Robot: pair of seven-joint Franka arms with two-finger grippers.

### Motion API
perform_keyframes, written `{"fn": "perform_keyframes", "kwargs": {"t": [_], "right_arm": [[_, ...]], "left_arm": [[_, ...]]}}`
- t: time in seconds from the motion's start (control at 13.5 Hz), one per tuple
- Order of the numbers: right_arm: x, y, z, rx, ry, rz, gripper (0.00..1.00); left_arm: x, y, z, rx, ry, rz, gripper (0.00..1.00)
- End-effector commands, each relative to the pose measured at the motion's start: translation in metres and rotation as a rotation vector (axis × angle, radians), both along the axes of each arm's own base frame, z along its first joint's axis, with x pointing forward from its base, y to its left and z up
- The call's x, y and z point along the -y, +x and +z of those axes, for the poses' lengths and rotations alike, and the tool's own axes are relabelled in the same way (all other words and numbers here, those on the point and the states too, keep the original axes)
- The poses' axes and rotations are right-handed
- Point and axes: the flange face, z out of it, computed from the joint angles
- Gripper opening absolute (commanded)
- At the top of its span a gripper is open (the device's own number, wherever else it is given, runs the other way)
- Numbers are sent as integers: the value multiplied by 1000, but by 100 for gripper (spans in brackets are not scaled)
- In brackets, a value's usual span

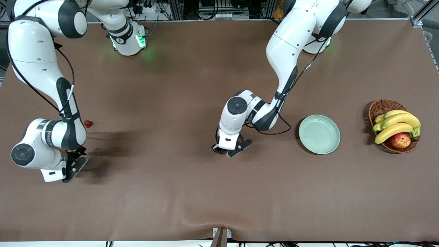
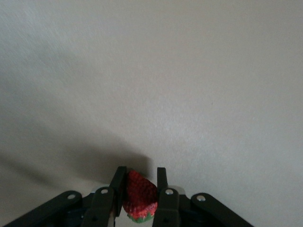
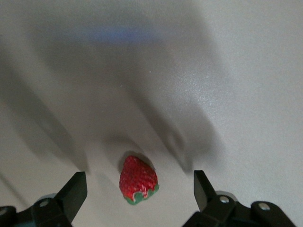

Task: Collect all strawberries into plate
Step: 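Grasp the mid-table strawberry with the left gripper while the right gripper grasps another, then carry the strawberry over the green plate with the left gripper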

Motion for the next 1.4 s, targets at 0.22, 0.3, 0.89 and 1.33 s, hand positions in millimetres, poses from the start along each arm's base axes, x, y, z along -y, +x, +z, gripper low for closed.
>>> {"fn": "perform_keyframes", "kwargs": {"t": [0.22,0.3,0.89,1.33], "right_arm": [[12,0,-4,31,10,89,0],[12,0,-4,31,10,89,0],[-87,28,28,114,153,146,0],[-330,15,45,142,266,241,0]], "left_arm": [[-100,17,125,-132,175,-157,0],[-117,9,133,-146,185,-180,0],[-361,-4,76,-340,244,-552,0],[-408,7,48,-335,235,-538,100]]}}
